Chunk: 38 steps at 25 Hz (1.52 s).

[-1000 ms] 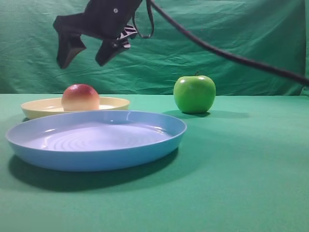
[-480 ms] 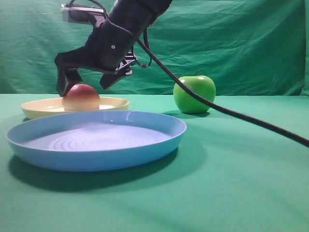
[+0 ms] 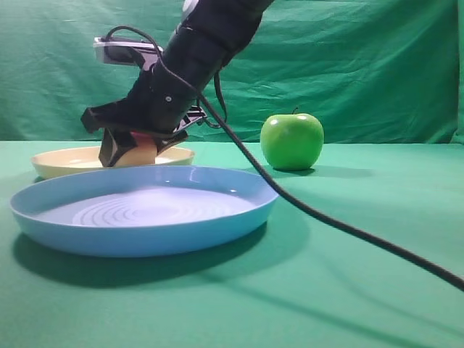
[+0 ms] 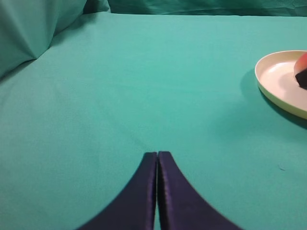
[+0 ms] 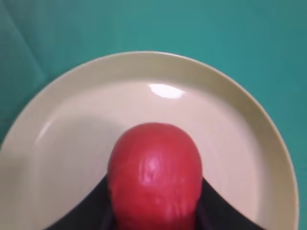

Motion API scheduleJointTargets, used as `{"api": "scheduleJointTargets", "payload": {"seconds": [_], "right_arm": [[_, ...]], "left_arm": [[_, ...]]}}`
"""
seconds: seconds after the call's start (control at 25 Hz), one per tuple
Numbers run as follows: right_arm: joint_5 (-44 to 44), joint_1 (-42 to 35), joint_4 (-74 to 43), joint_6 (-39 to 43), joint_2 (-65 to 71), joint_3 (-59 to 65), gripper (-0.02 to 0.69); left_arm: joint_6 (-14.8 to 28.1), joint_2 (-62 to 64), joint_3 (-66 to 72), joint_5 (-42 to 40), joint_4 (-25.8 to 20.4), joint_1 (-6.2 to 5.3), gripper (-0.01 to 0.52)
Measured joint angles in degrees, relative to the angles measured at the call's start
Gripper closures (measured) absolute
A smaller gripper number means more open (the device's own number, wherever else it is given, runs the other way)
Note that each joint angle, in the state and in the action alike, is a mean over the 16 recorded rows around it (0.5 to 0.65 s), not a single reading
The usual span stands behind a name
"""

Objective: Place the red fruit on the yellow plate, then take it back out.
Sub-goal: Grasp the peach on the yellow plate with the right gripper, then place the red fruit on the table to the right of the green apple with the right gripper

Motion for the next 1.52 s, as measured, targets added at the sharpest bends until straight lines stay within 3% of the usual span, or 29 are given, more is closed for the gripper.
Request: {"api": "scheduleJointTargets", "payload": {"seconds": [0.4, 0.68, 1.12, 1.52], "right_arm": [[19.69, -4.78, -7.90, 10.42, -16.35, 3.02, 0.452], [23.69, -10.26, -12.19, 15.85, -30.10, 15.49, 0.461], [7.60, -17.67, -13.11, 17.96, -48.94, 50.43, 0.461], [-11.72, -19.28, -13.32, 19.11, -48.95, 72.19, 0.452]], "left_arm": [[-0.07, 0.00, 0.00, 0.00, 0.00, 0.00, 0.514], [-0.05, 0.00, 0.00, 0.00, 0.00, 0.00, 0.514], [0.03, 0.00, 0.00, 0.00, 0.00, 0.00, 0.514], [0.04, 0.00, 0.00, 0.00, 0.00, 0.00, 0.514]]}}
